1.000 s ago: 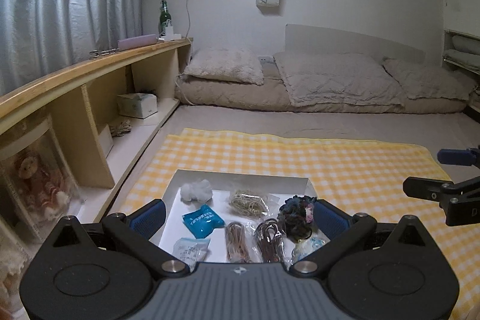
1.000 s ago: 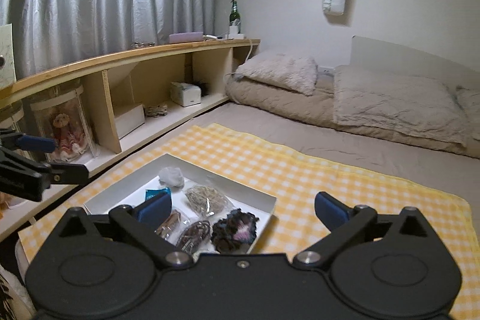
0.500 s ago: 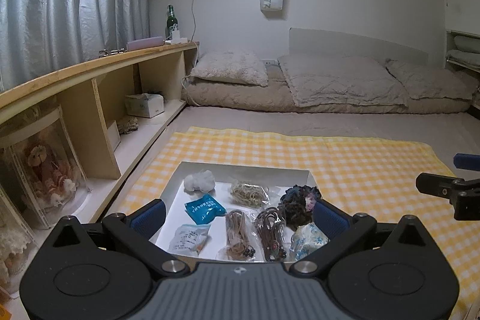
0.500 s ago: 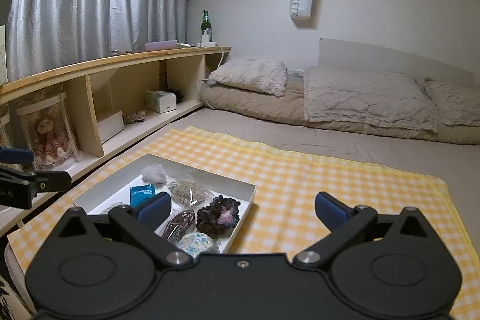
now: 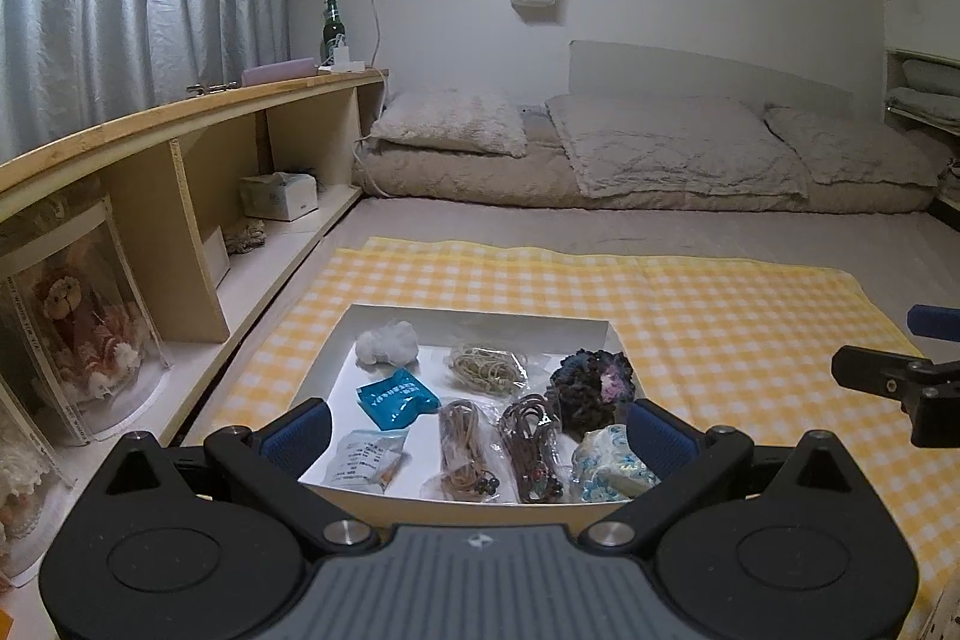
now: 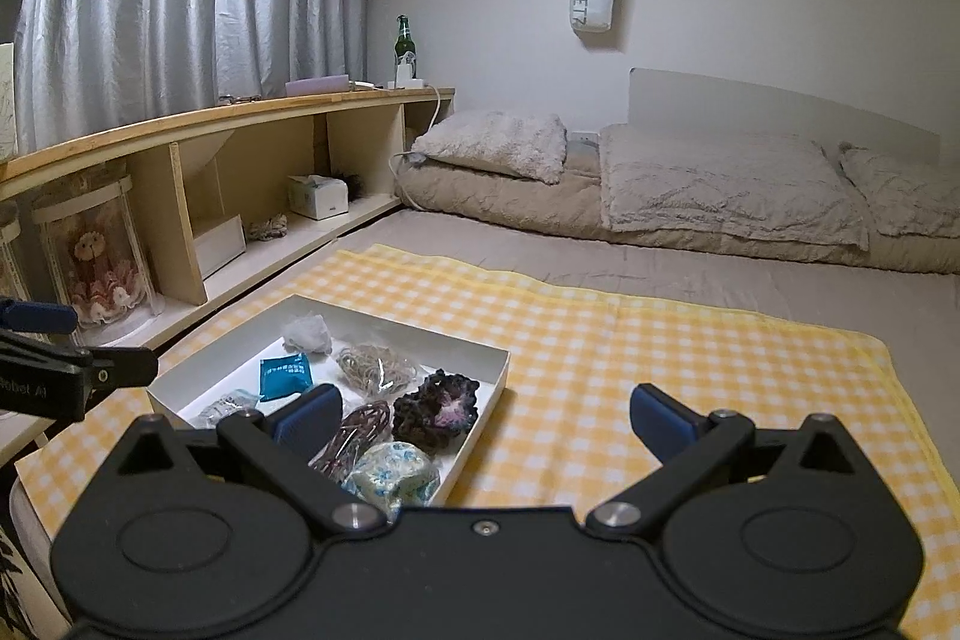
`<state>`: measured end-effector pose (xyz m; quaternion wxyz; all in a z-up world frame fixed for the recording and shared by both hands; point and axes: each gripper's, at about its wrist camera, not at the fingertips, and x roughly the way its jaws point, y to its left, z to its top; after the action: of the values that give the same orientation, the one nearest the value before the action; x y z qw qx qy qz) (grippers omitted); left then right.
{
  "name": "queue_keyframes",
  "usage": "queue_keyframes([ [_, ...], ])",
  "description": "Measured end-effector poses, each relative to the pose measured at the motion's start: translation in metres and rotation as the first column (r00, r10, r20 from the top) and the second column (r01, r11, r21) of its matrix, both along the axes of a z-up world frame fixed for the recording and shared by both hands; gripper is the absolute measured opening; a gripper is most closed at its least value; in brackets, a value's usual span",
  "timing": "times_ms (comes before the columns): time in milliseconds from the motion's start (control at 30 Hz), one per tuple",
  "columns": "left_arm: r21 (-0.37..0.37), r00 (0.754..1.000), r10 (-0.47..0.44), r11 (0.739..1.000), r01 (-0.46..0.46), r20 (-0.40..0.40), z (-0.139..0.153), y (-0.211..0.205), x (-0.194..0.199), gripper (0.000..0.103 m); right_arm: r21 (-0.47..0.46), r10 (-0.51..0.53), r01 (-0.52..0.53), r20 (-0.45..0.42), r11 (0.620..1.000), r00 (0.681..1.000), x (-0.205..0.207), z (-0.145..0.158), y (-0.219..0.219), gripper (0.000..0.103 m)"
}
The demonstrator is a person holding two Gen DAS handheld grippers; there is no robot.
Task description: Organize soft objects
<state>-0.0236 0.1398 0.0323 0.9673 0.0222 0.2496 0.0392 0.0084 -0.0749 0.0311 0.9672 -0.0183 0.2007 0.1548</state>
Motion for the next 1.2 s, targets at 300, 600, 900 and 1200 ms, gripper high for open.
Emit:
queue_keyframes([
  [300,-0.003,1.0,-0.009,1.0,0.009,-0.002,0.0,-0.0026,-0.001,0.103,-0.003,-0.003,0.003,-0.002,1.0,1.0,0.0008,-0.0001,-0.001,0.103],
  [600,0.0,1.0,-0.007,1.0,0.007,-0.002,-0.0007,-0.0025,-0.001,0.103,-0.007,-0.002,0.001,-0.005,1.0,1.0,0.0009,-0.0003,0.0005,0.103],
  [900,0.003,1.0,-0.008,1.0,0.008,-0.003,-0.0008,-0.0028,-0.0016,0.103,-0.009,0.004,-0.004,-0.006,1.0,1.0,-0.0002,-0.0016,0.0016,0.103],
  [1200,0.001,1.0,-0.007,1.0,0.007,-0.004,-0.0009,-0.0035,-0.0016,0.103,-0.008,0.009,-0.009,-0.011,1.0,1.0,0.0005,-0.0026,0.0006,0.103],
])
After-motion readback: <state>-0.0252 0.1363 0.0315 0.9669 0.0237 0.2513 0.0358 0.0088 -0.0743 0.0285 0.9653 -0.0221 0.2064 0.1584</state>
